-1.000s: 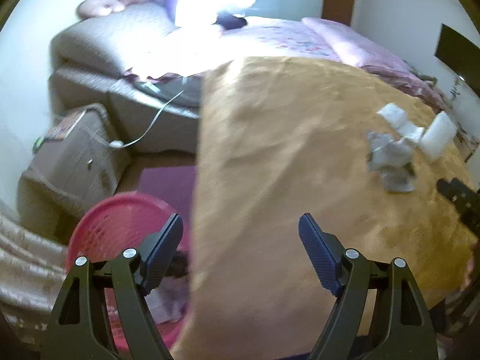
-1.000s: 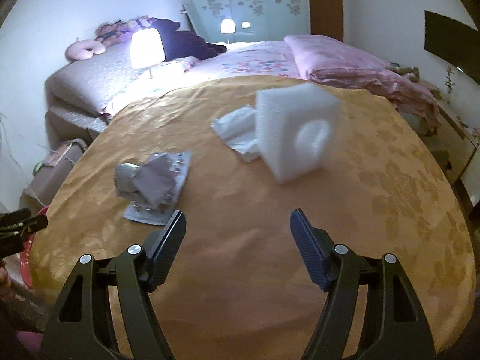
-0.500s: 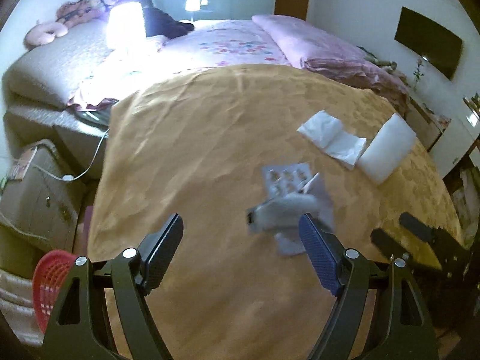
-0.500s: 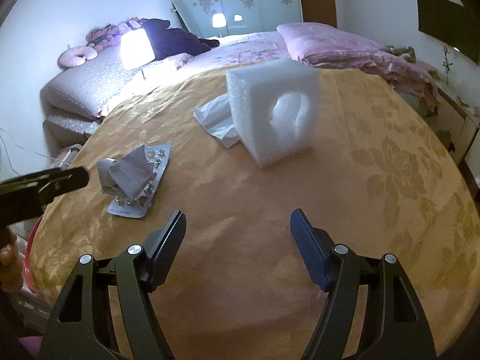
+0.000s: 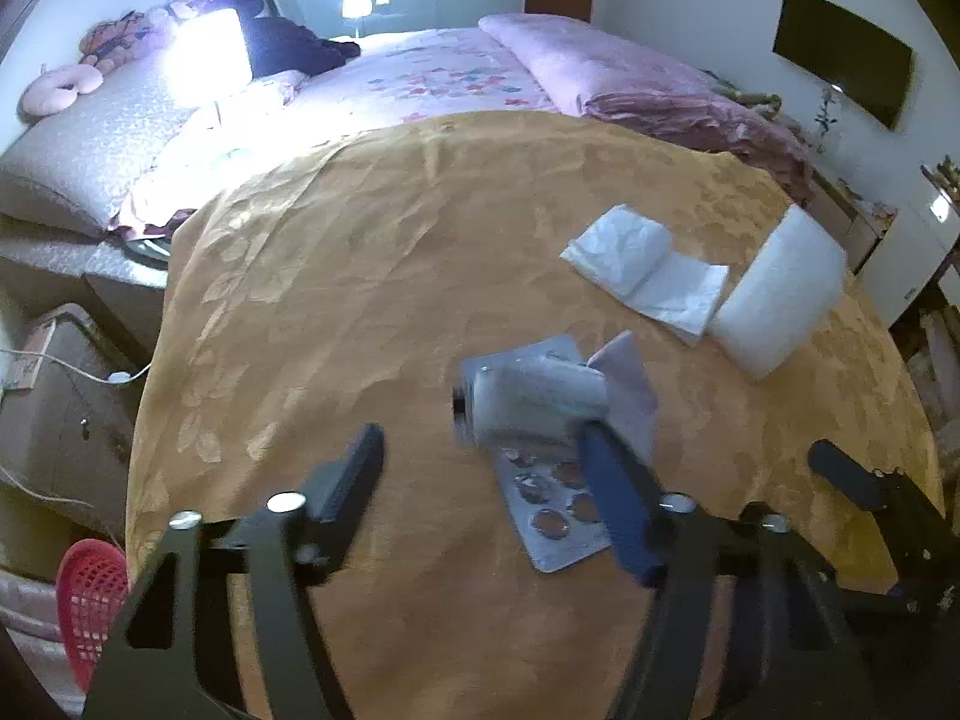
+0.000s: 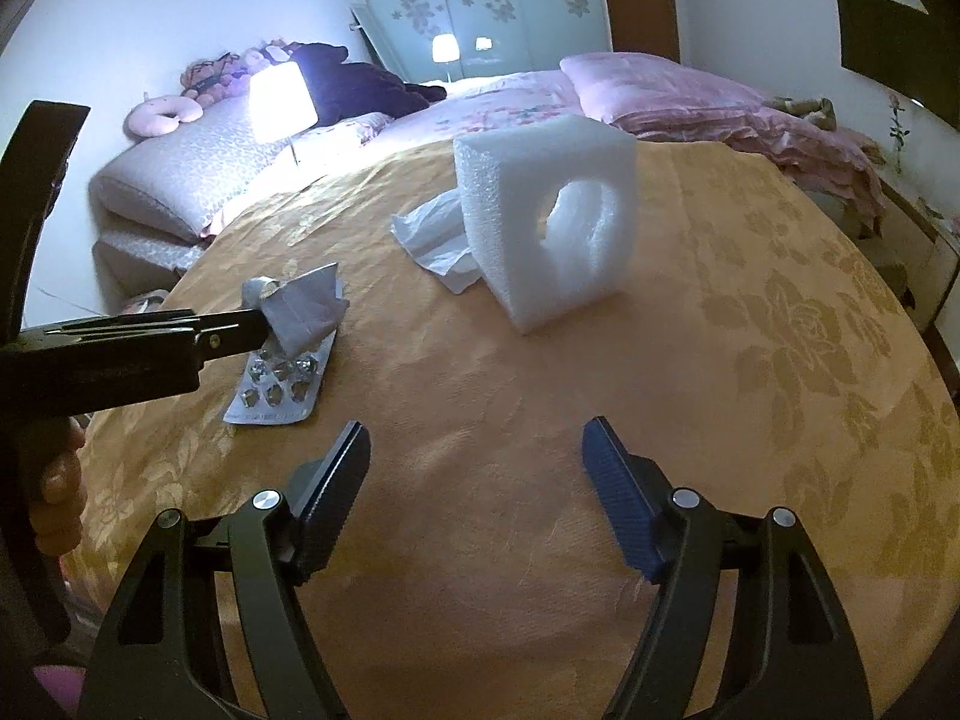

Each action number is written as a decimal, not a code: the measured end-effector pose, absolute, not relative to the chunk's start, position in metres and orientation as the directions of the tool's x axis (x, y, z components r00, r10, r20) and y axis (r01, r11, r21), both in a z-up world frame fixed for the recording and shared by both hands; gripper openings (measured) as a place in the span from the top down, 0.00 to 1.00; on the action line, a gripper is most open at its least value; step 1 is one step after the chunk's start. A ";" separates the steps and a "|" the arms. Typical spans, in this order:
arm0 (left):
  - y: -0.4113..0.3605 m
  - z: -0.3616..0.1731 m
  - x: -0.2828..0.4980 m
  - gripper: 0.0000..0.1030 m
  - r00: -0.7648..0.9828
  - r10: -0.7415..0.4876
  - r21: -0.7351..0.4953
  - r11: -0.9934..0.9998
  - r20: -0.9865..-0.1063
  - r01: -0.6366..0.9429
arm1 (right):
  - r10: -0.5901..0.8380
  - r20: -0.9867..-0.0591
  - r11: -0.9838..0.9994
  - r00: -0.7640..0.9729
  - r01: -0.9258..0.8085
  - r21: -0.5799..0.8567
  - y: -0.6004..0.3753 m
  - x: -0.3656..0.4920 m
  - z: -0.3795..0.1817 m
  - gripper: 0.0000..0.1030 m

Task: Collect trash
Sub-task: 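Grasp the silver foil packet on the blister pack with the left tool, then lift the foil packet with the left tool and regrasp it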

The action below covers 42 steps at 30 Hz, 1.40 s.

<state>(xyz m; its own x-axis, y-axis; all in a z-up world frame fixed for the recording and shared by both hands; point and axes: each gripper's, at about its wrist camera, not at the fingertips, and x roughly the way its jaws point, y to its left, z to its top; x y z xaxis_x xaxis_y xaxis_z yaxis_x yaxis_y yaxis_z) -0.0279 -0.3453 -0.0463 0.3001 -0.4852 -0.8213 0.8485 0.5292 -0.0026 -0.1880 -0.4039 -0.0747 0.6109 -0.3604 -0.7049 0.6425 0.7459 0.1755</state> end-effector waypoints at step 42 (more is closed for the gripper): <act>-0.379 -0.039 -0.036 0.75 0.305 -0.529 0.031 0.464 -0.792 0.885 | -0.363 -0.694 0.752 0.621 0.635 0.176 -0.402 -0.188 -0.073 0.31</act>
